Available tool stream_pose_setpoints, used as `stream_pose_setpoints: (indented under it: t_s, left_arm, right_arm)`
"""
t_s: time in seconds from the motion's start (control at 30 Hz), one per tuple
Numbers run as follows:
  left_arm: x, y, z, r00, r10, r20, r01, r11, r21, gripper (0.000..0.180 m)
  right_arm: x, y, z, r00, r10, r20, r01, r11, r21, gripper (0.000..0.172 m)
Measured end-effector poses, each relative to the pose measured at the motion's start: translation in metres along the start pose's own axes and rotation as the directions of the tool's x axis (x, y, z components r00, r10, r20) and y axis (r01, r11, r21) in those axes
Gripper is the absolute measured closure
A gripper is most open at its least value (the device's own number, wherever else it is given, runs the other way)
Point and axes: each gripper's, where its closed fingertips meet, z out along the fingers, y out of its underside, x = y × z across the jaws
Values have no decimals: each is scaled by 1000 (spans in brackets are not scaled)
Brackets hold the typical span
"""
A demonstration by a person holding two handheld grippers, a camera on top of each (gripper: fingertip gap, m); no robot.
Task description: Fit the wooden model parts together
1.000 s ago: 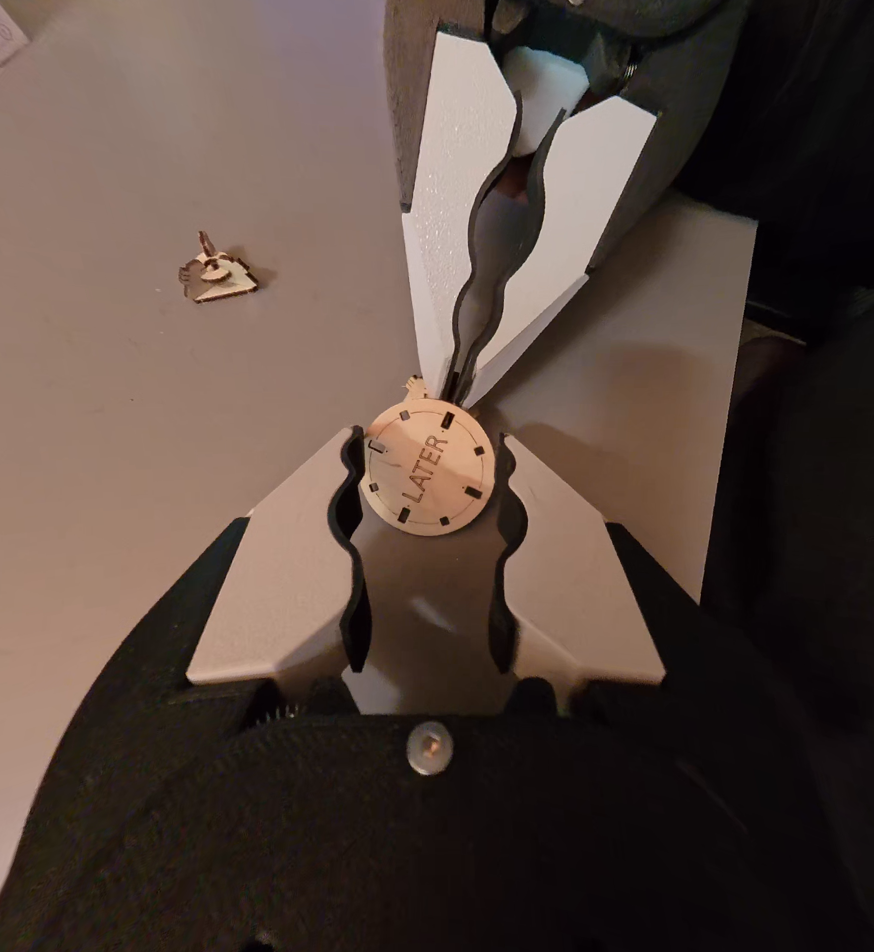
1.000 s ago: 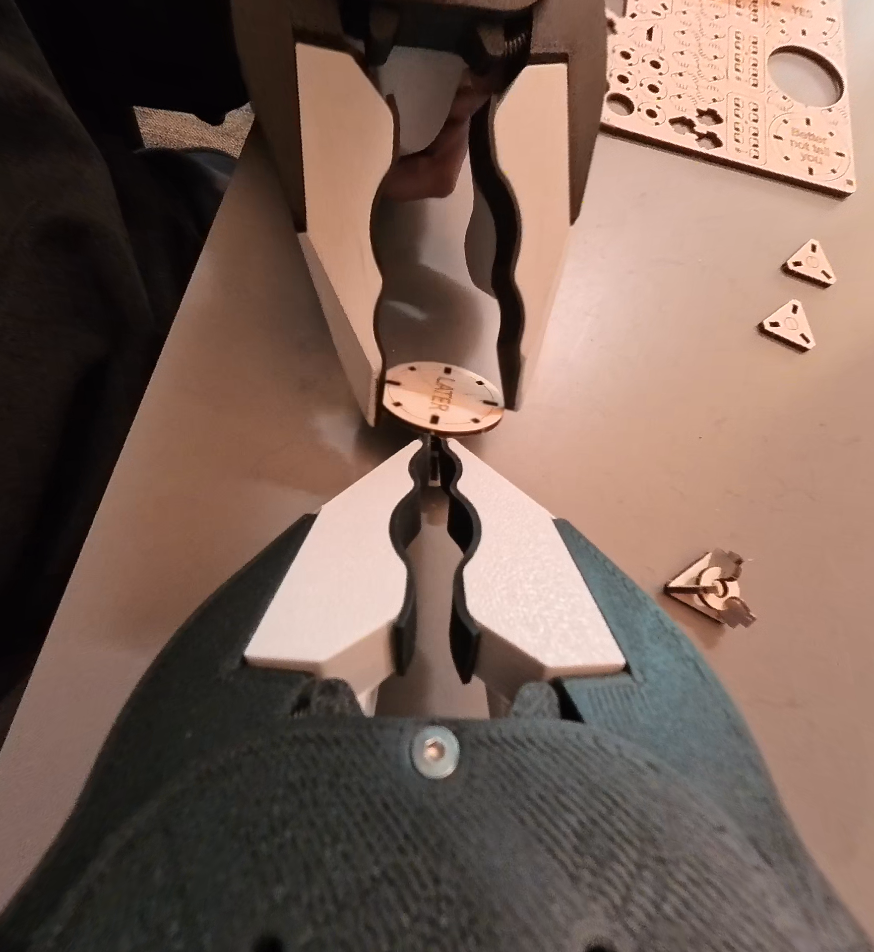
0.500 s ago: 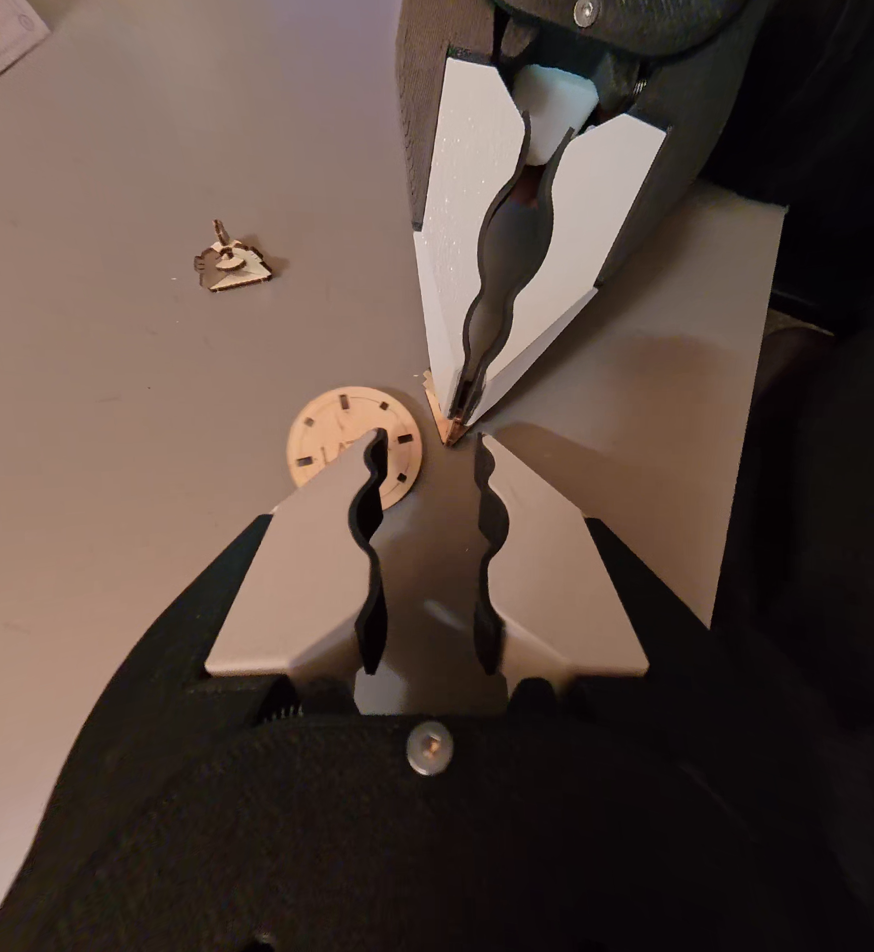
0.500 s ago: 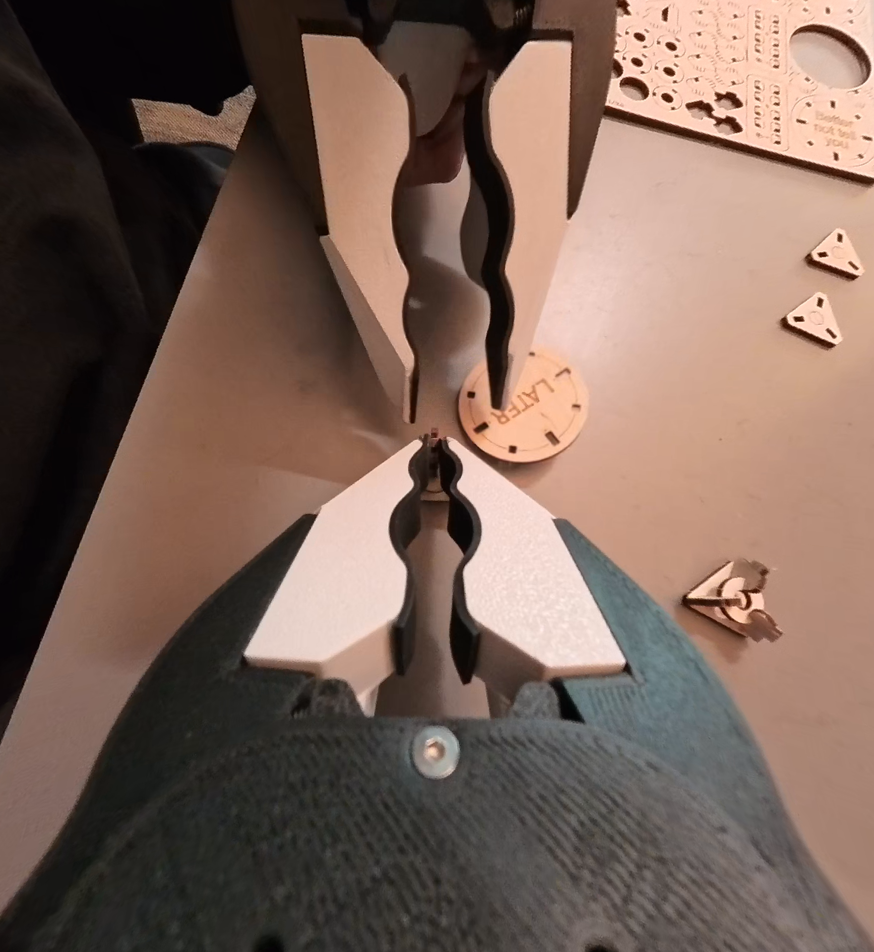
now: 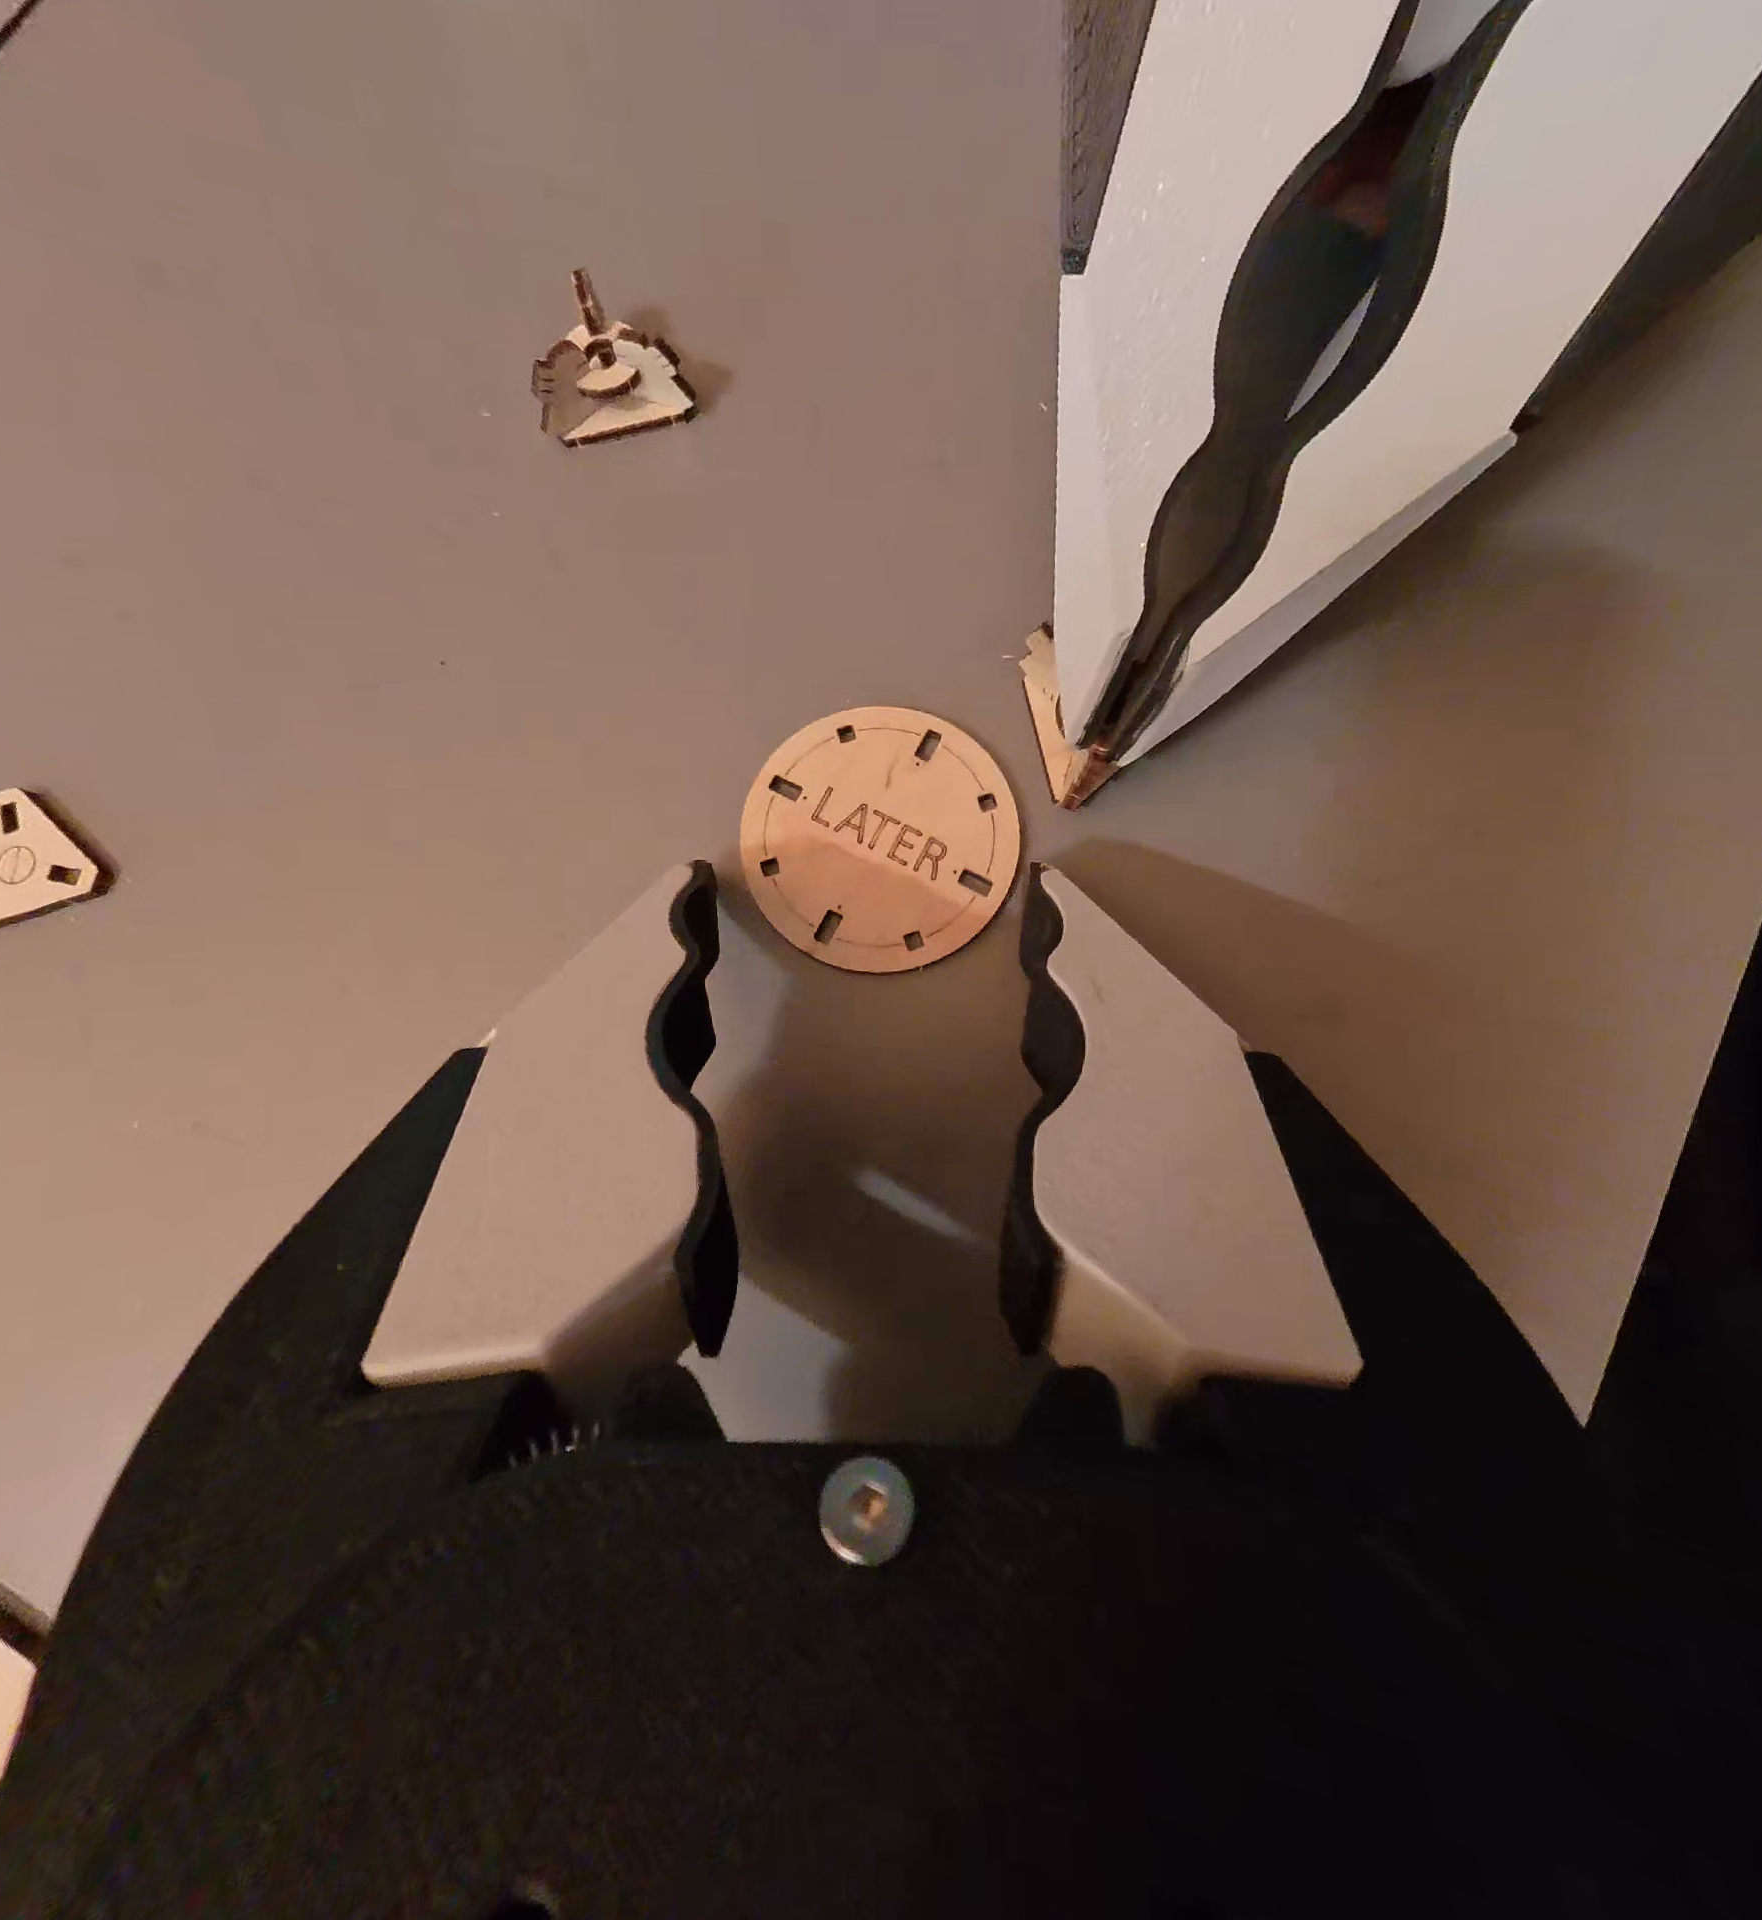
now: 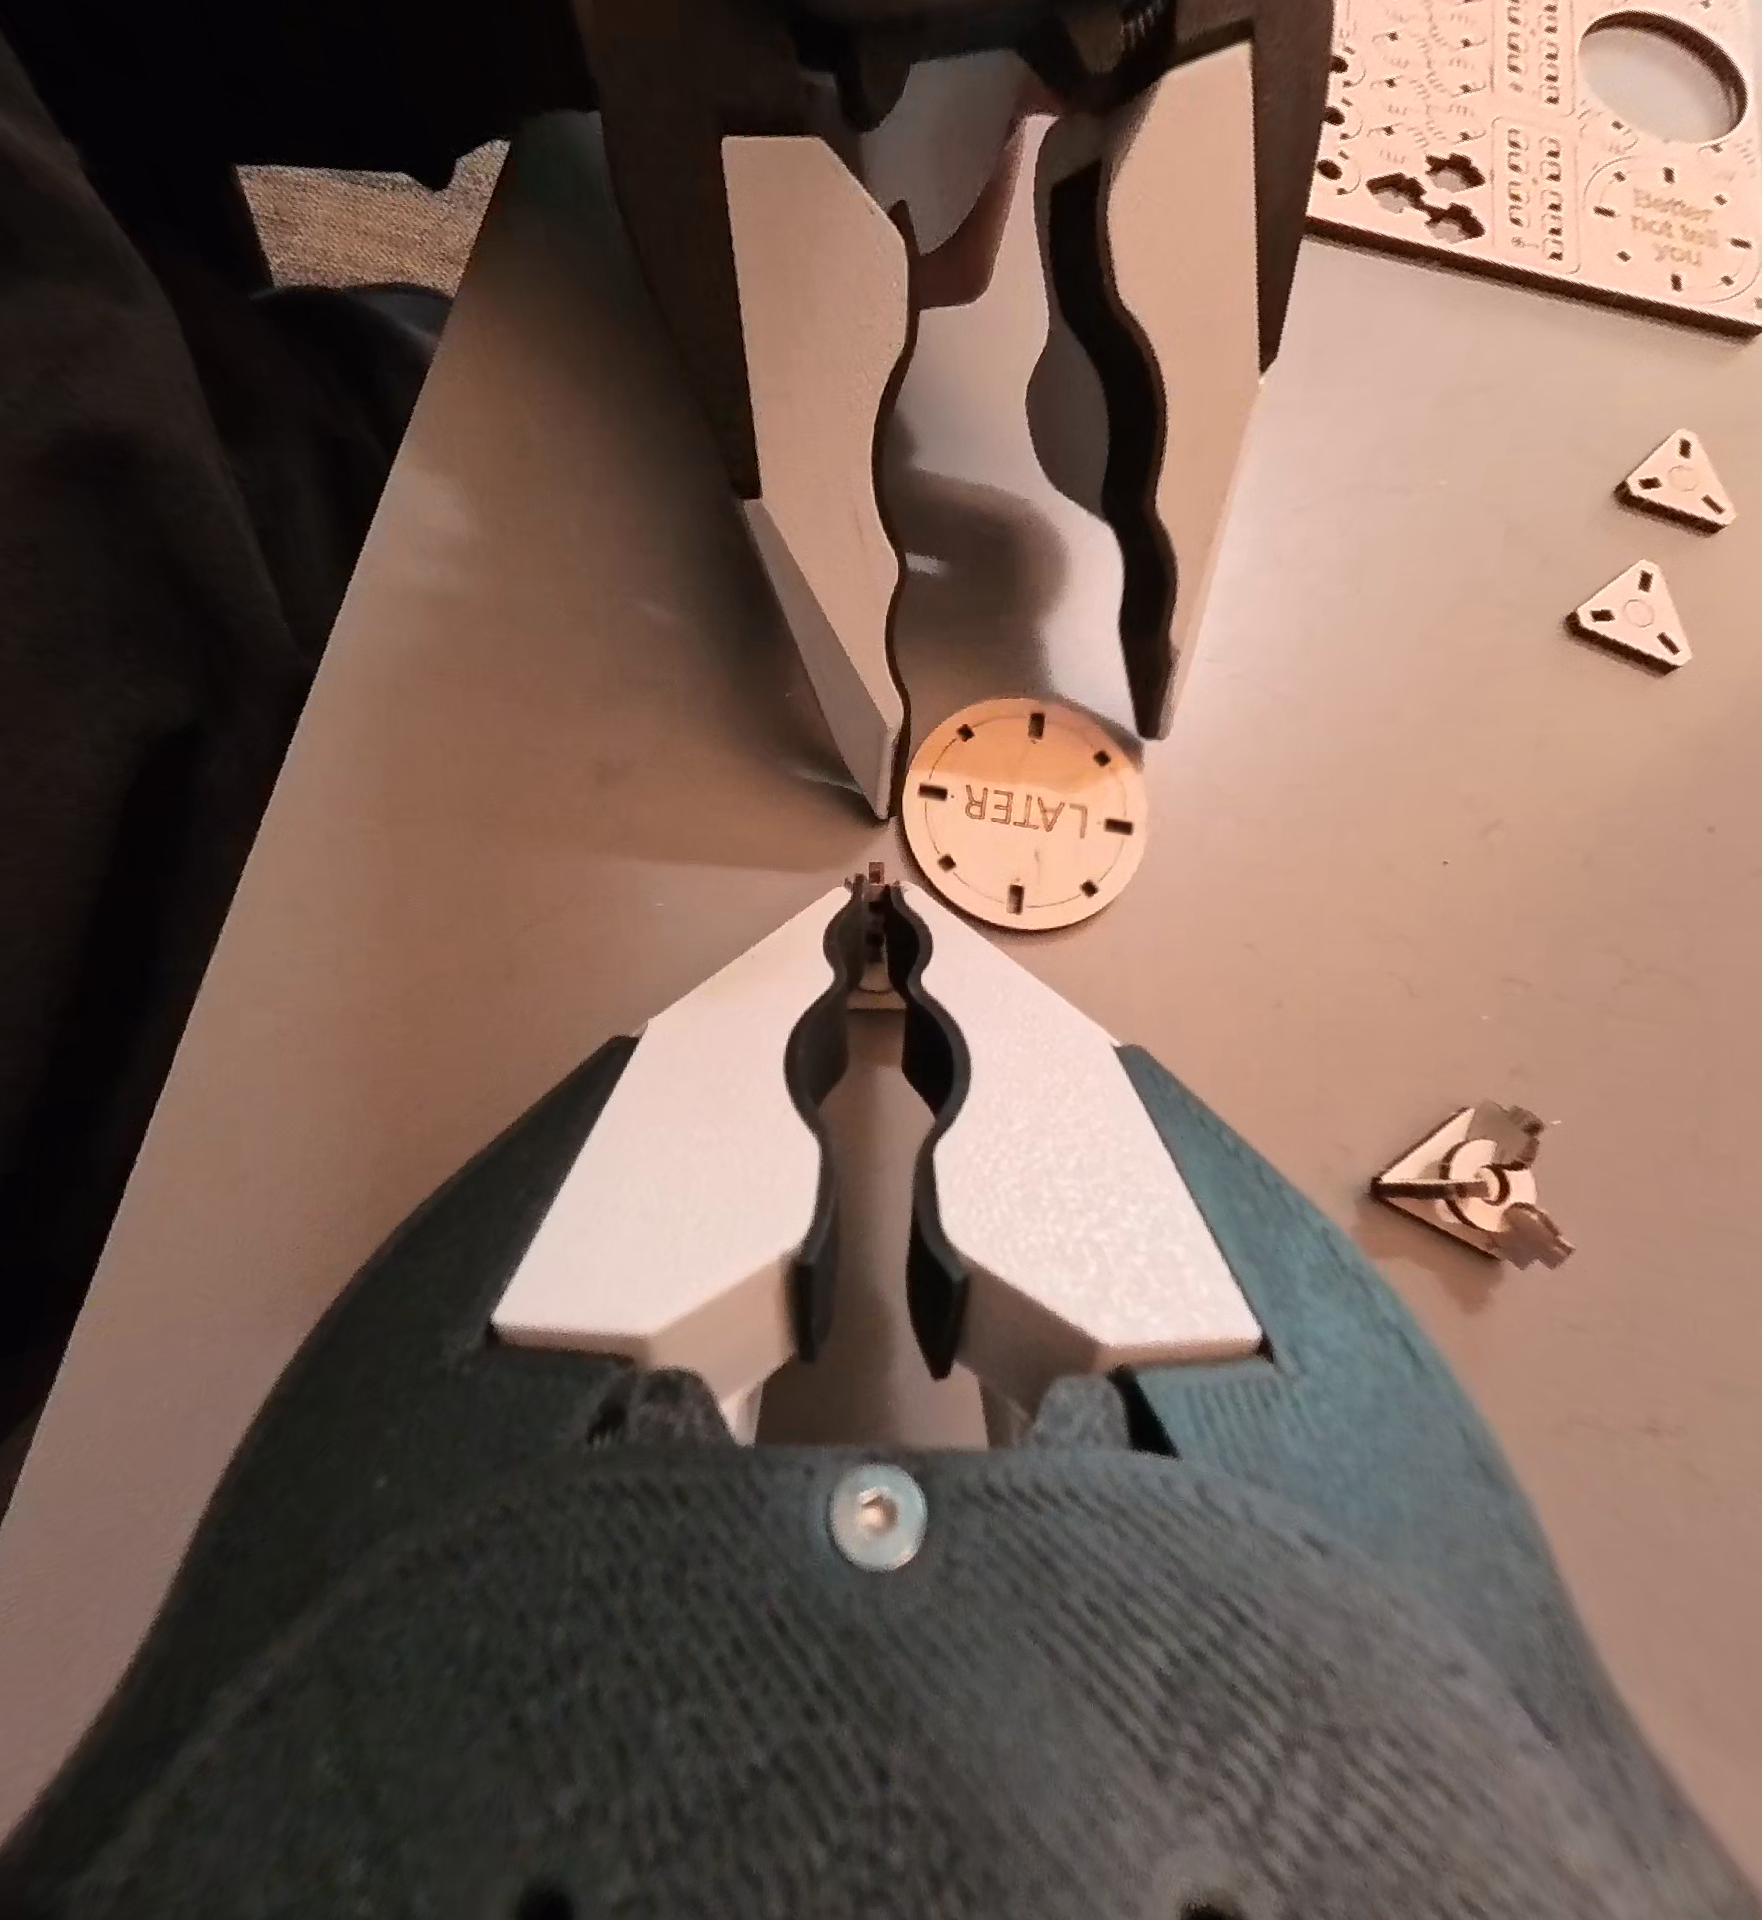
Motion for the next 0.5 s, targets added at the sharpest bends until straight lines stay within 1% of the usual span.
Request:
stream_pose_setpoints:
  t_s: [0.17, 0.5]
  left_arm:
    - [5, 0, 1, 1000, -10, -28, 10, 1000, 5, 128]
    - [-2, 4, -6, 999, -49, -5, 49, 998, 31, 128]
  right_arm:
    - [0, 0, 0, 1000, 4, 2, -4, 1000, 0, 169]
    - [4, -4, -5, 1000, 25, -13, -24, 999, 43, 152]
